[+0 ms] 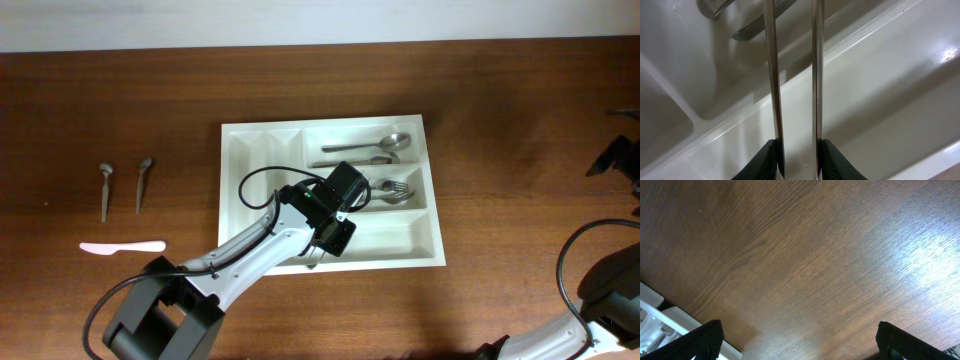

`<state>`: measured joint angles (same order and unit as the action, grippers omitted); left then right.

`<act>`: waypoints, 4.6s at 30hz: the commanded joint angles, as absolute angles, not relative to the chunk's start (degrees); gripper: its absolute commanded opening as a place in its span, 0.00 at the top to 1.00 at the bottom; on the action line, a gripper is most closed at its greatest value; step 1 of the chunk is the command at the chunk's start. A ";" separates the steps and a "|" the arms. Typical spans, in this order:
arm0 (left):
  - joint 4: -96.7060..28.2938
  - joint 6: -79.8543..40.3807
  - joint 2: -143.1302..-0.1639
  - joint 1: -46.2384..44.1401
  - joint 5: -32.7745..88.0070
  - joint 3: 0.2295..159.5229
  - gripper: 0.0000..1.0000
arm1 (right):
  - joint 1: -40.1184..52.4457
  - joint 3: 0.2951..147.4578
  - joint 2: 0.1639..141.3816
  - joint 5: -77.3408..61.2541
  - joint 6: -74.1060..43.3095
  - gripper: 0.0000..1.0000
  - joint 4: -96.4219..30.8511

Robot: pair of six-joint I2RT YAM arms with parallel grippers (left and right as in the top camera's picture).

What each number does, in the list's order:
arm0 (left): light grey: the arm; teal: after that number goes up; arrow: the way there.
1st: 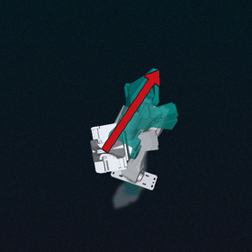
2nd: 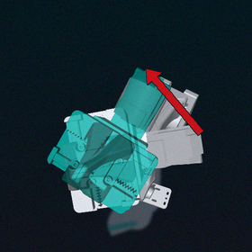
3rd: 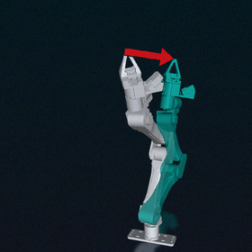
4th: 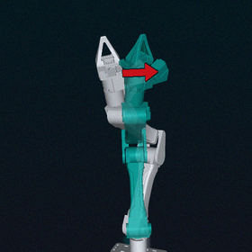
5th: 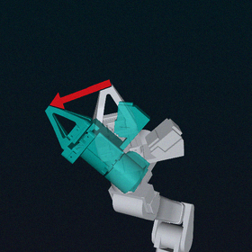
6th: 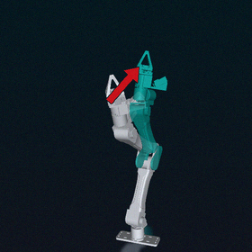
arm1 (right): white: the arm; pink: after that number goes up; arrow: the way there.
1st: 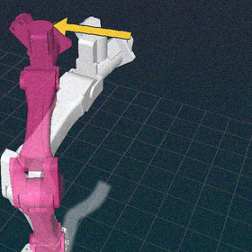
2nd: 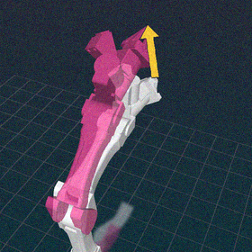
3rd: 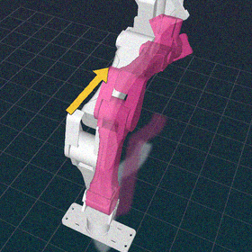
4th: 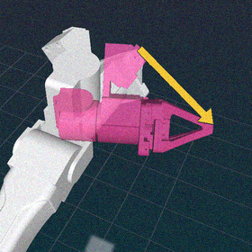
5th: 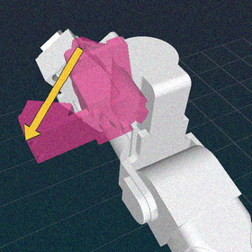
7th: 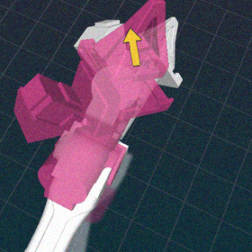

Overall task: Pack container
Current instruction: 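Lower the tongs into the bottom compartment with the left gripper, then open the left gripper and move it back to the left cutlery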

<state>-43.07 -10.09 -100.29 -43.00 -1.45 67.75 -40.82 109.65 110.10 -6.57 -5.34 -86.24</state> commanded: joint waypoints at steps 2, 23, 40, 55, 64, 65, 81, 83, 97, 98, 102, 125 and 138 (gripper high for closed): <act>-43.07 -9.78 -100.62 -42.98 -2.66 69.06 0.70 | -40.51 109.49 110.41 -6.90 -4.91 0.01 -86.08; -45.04 3.60 -100.60 -42.98 -2.76 69.17 0.98 | -40.51 109.49 110.41 -6.90 -4.91 0.01 -86.08; -46.37 16.62 -100.25 -43.00 -2.13 72.20 0.98 | -40.51 109.49 110.41 -6.90 -4.91 0.01 -86.08; -52.80 29.63 -97.03 -43.00 10.07 74.32 0.98 | -40.51 109.49 110.41 -6.90 -4.91 0.01 -86.08; -55.13 39.70 -97.03 -43.05 10.31 74.32 0.98 | -40.51 109.49 110.41 -6.90 -4.91 0.01 -86.08; -55.11 40.53 -97.03 -43.05 10.31 74.32 0.98 | -40.51 109.49 110.41 -6.90 -4.91 0.01 -86.08; -51.68 44.69 -97.06 -43.03 10.28 74.30 0.90 | -40.51 109.49 110.41 -6.90 -4.91 0.01 -86.08; -51.66 44.69 -97.06 -43.03 10.28 74.30 0.89 | -40.51 109.49 110.41 -6.90 -4.91 0.01 -86.08; -51.66 44.69 -97.06 -43.03 10.28 74.30 0.35 | -40.51 109.49 110.41 -6.90 -4.91 0.01 -86.08; -51.66 44.69 -97.06 -43.03 10.28 74.30 0.32 | -40.51 109.49 110.41 -6.90 -4.91 0.01 -86.08; -51.59 44.69 -97.06 -43.03 10.26 74.30 0.13 | -40.51 109.49 110.41 -6.90 -4.91 0.01 -86.08; -55.68 -10.72 -95.48 -32.29 -15.25 91.72 0.01 | -40.51 109.49 110.41 -6.90 -4.91 0.01 -86.08; -70.28 -52.49 -95.50 -11.05 -13.89 91.72 0.01 | -40.51 109.49 110.41 -6.90 -4.91 0.01 -86.08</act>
<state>-68.16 -46.26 -95.83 -13.65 -17.58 91.72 -40.82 109.65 110.10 -6.57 -5.34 -86.24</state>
